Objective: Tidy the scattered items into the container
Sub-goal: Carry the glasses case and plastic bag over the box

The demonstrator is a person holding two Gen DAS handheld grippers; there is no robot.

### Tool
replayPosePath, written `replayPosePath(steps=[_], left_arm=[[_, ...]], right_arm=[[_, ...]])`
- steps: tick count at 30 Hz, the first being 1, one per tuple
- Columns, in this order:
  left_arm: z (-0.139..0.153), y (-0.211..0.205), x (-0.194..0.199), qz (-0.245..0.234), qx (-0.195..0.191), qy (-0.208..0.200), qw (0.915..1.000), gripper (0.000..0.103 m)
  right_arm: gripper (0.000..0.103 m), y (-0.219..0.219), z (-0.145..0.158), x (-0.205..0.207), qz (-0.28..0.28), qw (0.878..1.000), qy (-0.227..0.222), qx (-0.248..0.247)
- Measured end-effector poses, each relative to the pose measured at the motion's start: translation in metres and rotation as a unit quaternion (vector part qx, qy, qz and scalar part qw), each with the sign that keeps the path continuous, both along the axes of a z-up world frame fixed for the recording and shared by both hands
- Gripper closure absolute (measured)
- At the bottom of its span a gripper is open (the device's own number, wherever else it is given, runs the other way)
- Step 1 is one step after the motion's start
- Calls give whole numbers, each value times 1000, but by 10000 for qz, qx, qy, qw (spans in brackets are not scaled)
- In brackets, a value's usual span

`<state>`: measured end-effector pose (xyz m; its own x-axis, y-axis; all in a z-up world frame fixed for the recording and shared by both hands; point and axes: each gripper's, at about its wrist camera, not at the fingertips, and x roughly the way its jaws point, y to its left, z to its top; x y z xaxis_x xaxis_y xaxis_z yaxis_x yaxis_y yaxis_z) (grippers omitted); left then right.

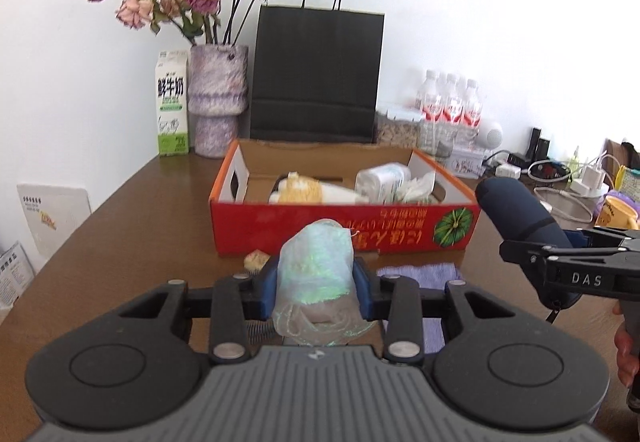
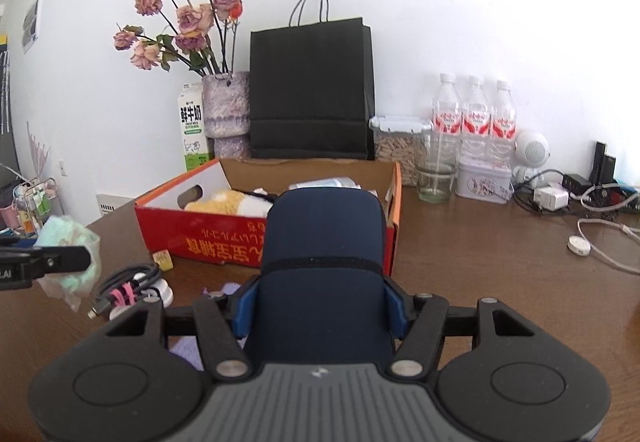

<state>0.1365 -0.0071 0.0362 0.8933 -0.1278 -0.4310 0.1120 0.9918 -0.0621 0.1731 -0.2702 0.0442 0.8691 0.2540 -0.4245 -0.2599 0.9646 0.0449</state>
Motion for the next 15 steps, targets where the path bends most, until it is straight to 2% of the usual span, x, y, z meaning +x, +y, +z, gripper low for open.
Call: replayPosePath(steps=[7, 15], left_arm=[[28, 1, 34, -112, -109, -399, 9991, 65], [46, 1, 94, -207, -271, -619, 9975, 65]], right_arm=[[42, 18, 33, 22, 93, 9994, -323, -70], [42, 46, 59, 77, 218, 9985, -509, 3]])
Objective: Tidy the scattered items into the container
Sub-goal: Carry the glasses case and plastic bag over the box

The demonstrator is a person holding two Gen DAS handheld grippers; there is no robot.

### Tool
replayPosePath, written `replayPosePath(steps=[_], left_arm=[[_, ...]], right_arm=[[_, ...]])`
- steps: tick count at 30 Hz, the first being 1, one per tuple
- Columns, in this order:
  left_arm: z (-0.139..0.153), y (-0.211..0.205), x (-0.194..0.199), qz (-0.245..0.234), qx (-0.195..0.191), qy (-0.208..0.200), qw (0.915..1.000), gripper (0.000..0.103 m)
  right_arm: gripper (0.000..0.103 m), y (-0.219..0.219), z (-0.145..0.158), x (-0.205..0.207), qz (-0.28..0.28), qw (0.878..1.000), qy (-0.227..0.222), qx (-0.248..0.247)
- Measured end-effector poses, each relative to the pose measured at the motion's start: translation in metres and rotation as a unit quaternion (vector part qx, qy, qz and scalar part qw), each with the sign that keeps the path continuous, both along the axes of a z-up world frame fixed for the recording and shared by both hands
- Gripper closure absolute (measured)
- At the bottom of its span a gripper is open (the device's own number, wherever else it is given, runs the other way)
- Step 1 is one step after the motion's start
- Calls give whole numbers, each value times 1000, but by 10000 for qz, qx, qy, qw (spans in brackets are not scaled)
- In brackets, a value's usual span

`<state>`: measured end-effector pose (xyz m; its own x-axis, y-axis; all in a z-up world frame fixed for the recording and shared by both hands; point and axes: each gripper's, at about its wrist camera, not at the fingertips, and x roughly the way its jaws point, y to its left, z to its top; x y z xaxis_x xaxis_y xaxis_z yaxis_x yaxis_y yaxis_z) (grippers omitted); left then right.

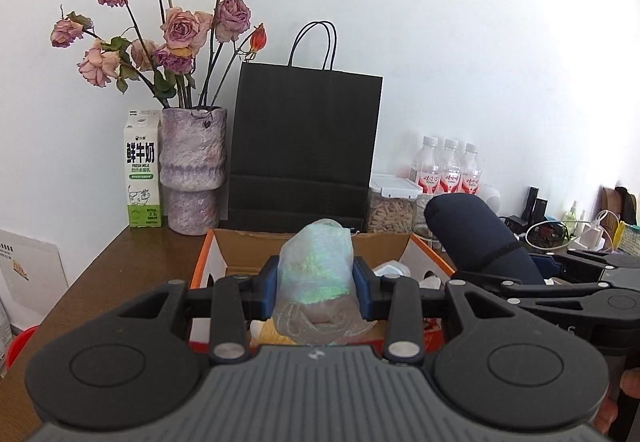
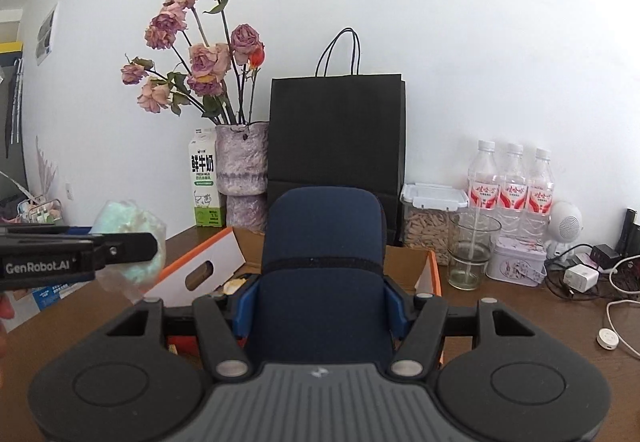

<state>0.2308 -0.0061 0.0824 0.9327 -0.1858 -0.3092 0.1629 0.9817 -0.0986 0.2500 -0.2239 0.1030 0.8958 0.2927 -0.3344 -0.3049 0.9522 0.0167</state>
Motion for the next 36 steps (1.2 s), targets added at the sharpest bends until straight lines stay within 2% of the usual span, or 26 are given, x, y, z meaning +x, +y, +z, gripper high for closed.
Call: replayPosePath(steps=[5, 9, 13, 19, 22, 25, 33, 36], left_arm=[[1, 2, 47, -40, -162, -8, 9999, 65], [-8, 9, 86, -3, -256, 118, 9996, 65], [-21, 20, 124, 65, -323, 371, 9988, 65], [-44, 21, 166, 34, -224, 808, 9965, 65], [-54, 16, 175, -17, -120, 961, 9953, 65], [-62, 12, 177, -46, -34, 1073, 9942, 65], [-64, 11, 177, 5, 41, 1059, 9944, 65], [-63, 11, 177, -13, 31, 1032, 9947, 61]], right_arm=[[42, 21, 2, 44, 93, 9999, 46, 85], [42, 40, -8, 82, 187, 9995, 229, 125], [42, 59, -24, 119, 334, 9980, 531, 62], [42, 77, -51, 157, 352, 9947, 940, -211], [42, 75, -62, 167, 255, 9930, 1120, -277], [42, 73, -66, 167, 131, 9936, 1035, -429], [42, 71, -68, 167, 101, 9938, 1011, -460], [41, 71, -67, 168, 130, 9935, 1026, -465]])
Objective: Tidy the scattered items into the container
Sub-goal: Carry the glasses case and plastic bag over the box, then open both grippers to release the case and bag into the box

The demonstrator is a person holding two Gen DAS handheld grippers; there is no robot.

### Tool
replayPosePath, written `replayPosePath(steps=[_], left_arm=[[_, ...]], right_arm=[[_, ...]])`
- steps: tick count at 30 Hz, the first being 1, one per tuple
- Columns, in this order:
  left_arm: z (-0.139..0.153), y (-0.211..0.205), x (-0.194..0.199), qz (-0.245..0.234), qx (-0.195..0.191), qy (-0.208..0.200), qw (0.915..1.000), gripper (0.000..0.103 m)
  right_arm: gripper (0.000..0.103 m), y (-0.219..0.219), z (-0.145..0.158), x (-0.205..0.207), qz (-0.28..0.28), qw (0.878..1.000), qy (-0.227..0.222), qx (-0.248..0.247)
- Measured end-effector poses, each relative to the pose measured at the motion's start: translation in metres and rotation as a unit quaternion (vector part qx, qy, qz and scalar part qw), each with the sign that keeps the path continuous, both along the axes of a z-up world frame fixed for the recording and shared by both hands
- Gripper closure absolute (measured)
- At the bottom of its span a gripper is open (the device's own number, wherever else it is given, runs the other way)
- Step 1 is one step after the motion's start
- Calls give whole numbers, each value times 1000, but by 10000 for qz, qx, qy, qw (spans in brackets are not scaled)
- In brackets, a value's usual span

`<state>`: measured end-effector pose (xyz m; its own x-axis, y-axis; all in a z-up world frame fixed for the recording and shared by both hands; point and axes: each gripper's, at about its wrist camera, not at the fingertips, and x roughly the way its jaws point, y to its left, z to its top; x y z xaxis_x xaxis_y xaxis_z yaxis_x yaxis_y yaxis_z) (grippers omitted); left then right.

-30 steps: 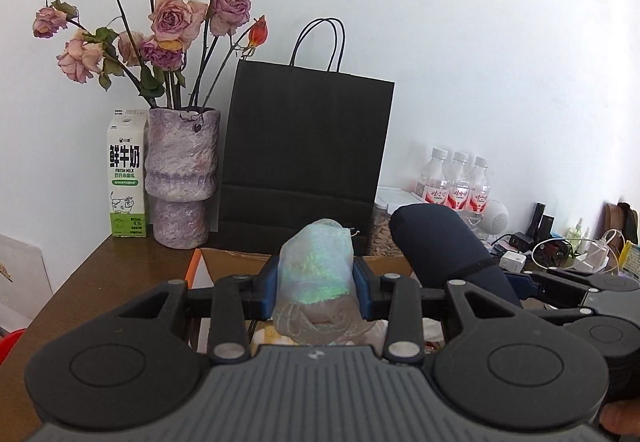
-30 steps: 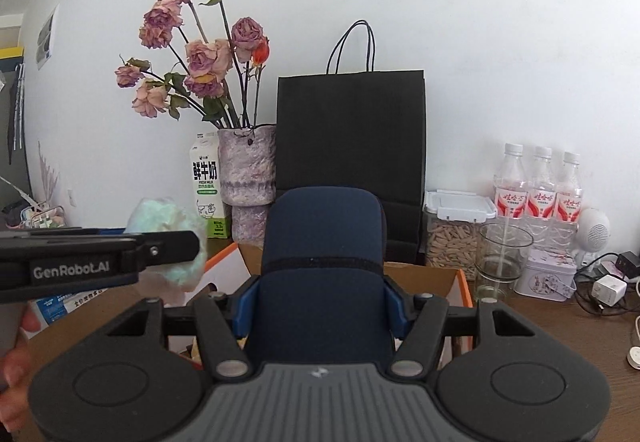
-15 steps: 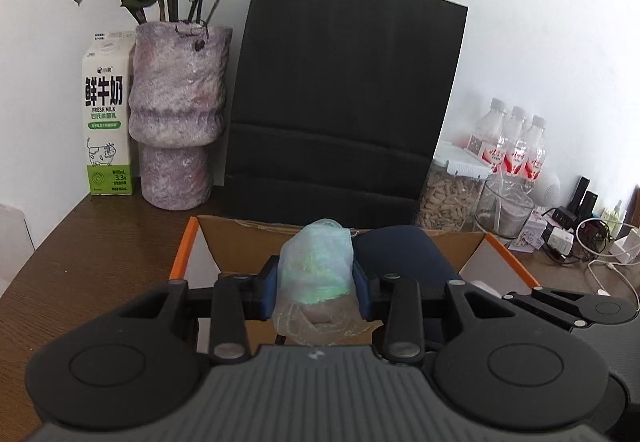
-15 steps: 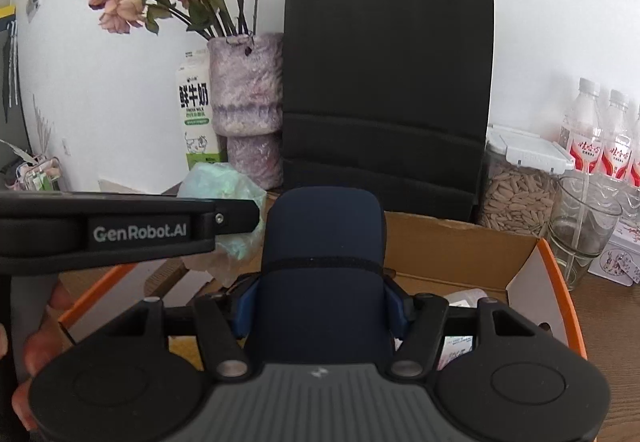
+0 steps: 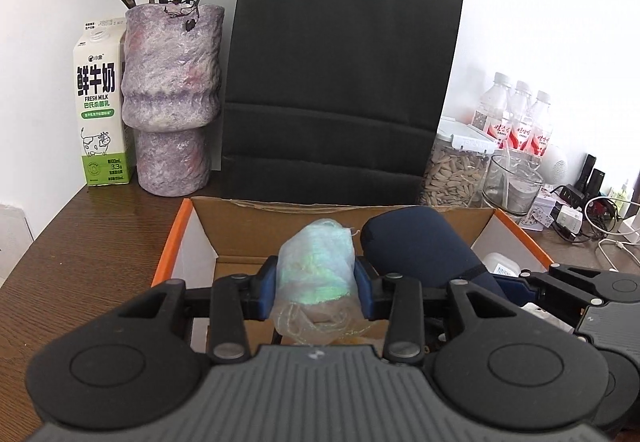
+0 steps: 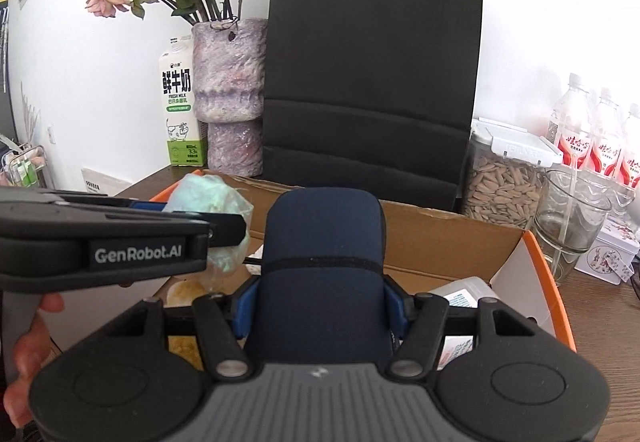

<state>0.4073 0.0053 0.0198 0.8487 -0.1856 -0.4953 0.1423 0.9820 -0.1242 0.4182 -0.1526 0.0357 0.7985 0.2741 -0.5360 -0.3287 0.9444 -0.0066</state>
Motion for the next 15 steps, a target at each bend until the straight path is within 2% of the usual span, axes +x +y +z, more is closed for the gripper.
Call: replayPosePath(steps=[3, 4, 5, 6, 11, 15], left_arm=[[2, 1, -3, 57, -17, -91, 9999, 42], [4, 1, -4, 71, -20, -155, 9999, 29], [6, 1, -7, 101, -20, -232, 9997, 11], [8, 1, -9, 157, -16, -295, 9994, 2], [18, 1, -18, 242, -42, -597, 9979, 0], [24, -2, -23, 334, 140, -737, 9966, 0]], right_arm=[[33, -2, 3, -1, -18, 10000, -22, 11], [28, -2, 5, -2, -37, 10000, -69, -12], [15, -3, 8, -4, -88, 9998, -143, -56], [8, -4, 11, -7, -132, 9996, -229, -82], [3, -16, 24, -11, -225, 9992, -337, 46], [2, -21, 31, -14, -264, 9990, -355, 118]])
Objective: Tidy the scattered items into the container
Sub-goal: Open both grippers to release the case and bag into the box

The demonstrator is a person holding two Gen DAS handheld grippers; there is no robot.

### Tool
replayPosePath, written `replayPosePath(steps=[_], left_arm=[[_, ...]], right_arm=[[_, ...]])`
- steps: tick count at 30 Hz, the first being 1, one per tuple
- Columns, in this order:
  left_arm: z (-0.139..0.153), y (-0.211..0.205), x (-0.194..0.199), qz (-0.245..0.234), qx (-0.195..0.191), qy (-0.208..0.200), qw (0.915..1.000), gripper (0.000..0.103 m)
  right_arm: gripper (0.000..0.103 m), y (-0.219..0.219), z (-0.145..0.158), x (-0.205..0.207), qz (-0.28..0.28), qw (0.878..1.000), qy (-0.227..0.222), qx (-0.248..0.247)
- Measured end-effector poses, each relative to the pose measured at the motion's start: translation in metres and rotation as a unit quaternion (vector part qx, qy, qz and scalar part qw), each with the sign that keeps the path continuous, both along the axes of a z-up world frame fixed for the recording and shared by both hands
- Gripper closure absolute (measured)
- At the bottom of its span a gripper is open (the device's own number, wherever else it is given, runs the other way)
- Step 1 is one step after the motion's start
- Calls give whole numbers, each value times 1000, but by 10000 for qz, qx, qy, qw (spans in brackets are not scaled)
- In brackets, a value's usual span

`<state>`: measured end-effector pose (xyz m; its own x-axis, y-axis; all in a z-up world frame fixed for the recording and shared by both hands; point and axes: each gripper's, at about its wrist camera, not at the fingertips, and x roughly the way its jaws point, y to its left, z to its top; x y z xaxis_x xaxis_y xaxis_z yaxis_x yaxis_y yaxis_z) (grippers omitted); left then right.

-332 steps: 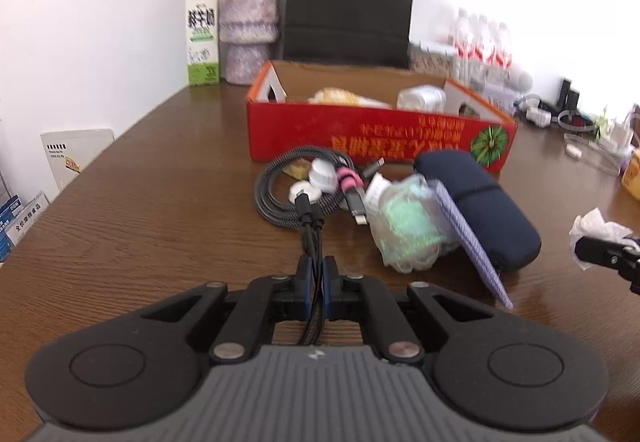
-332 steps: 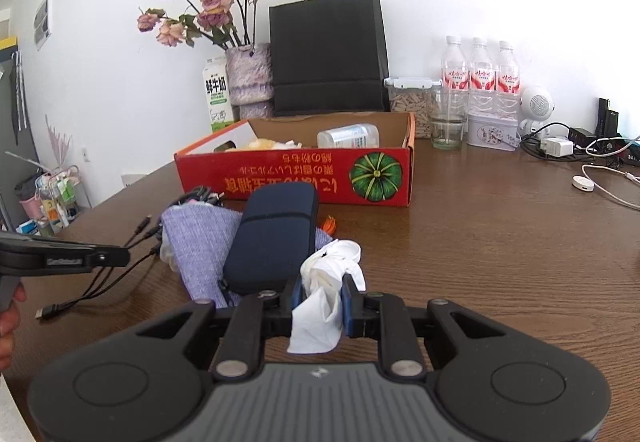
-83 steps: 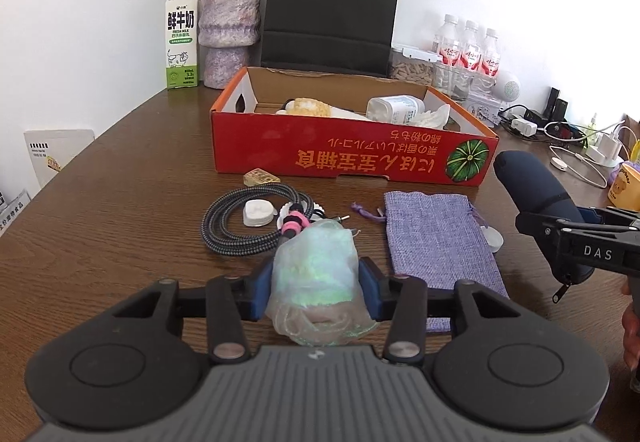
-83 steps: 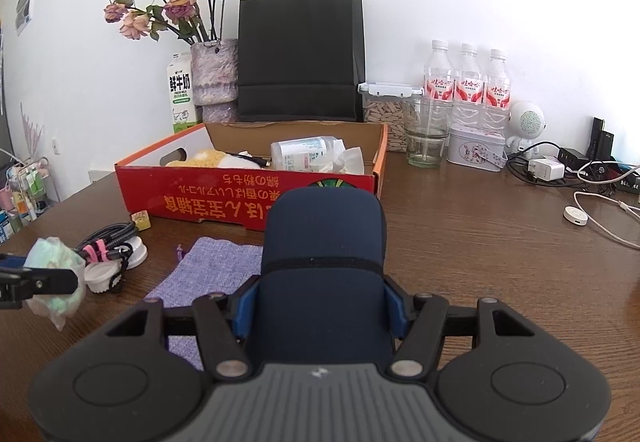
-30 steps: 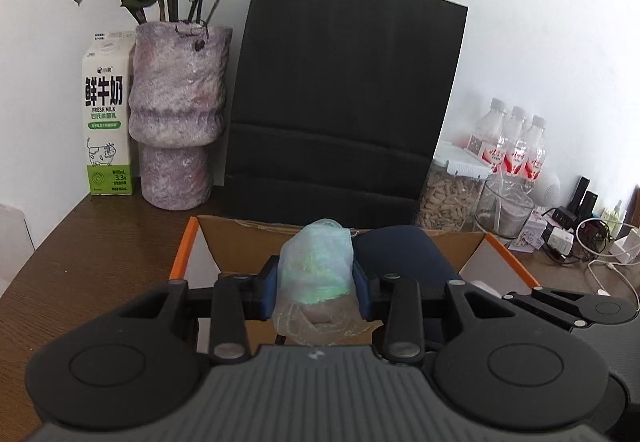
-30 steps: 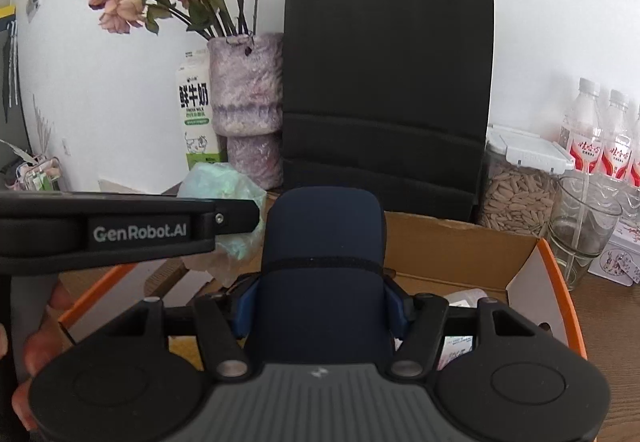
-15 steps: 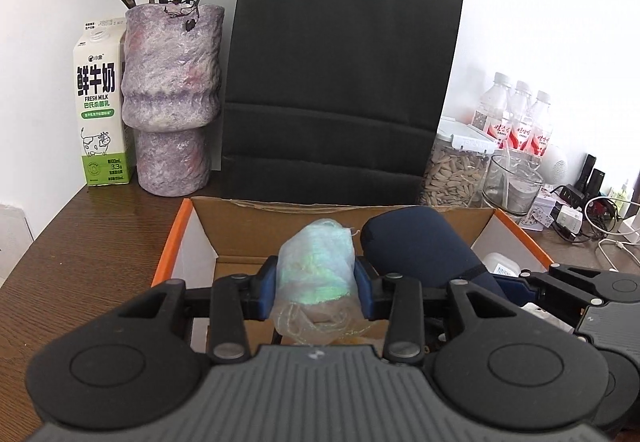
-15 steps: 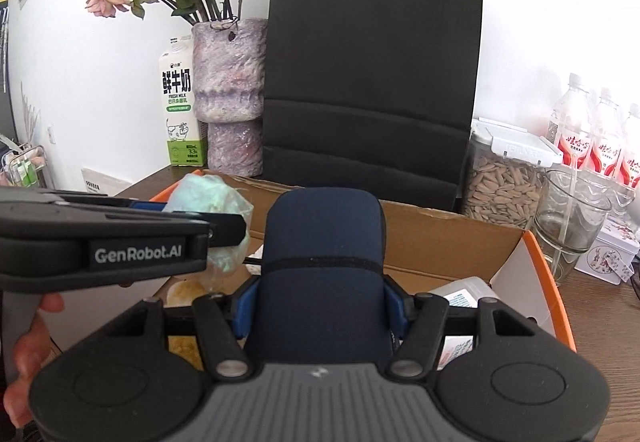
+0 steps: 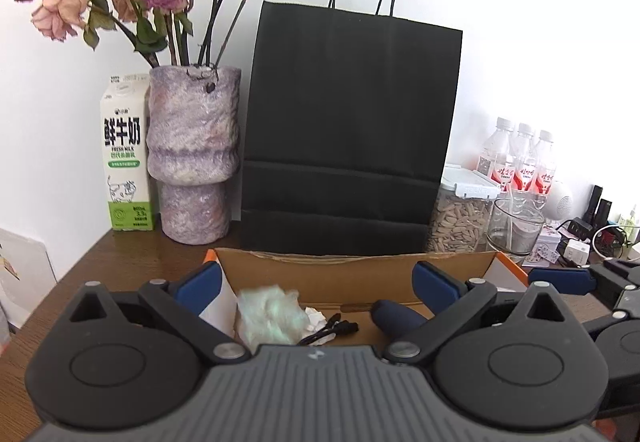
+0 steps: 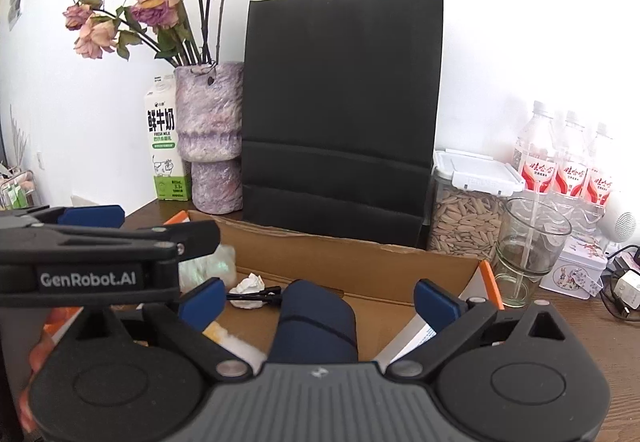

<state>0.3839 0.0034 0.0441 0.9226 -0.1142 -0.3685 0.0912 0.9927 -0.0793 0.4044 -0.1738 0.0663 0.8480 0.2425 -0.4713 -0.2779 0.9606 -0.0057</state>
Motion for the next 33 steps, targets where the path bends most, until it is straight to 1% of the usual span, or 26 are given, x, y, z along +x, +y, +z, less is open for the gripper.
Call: replayPosePath(steps=[4, 9, 17, 25, 33], left_arm=[[5, -1, -8, 46, 98, -175, 9998, 0], [12, -2, -17, 81, 96, -346, 9993, 0], [26, -3, -50, 111, 154, -718, 9972, 0], [35, 0, -94, 80, 179, -947, 9953, 0], [40, 0, -137, 85, 115, -1009, 9948, 0]], right_arm=[[1, -2, 4, -4, 5, 10000, -55, 22], [0, -4, 7, -11, 1, 9999, -117, -24], [0, -13, 15, -30, -67, 9996, -288, -11], [0, -23, 22, -66, -99, 9990, -427, -12], [0, -36, 28, -110, -152, 9987, -479, -3]])
